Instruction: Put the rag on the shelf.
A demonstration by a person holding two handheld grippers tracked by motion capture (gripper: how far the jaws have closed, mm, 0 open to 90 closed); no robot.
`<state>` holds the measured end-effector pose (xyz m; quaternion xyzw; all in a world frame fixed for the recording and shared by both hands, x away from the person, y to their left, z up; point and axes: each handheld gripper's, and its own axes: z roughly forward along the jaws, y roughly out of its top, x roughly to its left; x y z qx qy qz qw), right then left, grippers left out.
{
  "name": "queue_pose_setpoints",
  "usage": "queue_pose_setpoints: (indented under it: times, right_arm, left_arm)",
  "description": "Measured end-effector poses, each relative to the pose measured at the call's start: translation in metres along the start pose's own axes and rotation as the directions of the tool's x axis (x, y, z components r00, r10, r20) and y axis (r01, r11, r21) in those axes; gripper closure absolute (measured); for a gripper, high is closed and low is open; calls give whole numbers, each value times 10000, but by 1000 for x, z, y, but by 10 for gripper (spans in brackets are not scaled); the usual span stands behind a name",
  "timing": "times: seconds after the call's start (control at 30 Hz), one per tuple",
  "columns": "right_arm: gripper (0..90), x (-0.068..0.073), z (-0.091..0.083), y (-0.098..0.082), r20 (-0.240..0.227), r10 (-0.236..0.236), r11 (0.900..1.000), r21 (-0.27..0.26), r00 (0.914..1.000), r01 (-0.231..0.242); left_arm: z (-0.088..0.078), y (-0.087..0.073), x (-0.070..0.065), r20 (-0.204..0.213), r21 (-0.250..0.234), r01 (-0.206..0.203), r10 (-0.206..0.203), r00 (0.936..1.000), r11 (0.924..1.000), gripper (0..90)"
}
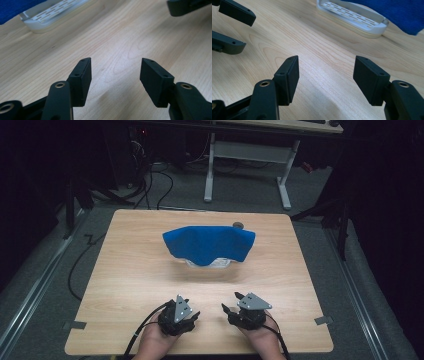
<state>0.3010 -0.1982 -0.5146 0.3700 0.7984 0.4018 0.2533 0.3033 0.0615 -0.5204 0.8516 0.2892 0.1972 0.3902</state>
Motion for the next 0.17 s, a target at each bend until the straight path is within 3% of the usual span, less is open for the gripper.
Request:
queue_pose_setpoints:
  times: [0.17]
  right_arm:
    - [384, -14, 0, -4, 276, 165, 9998, 126, 9995, -168]
  left_arm:
    - [0, -7, 19, 35, 82, 962, -963, 9954, 9953, 433]
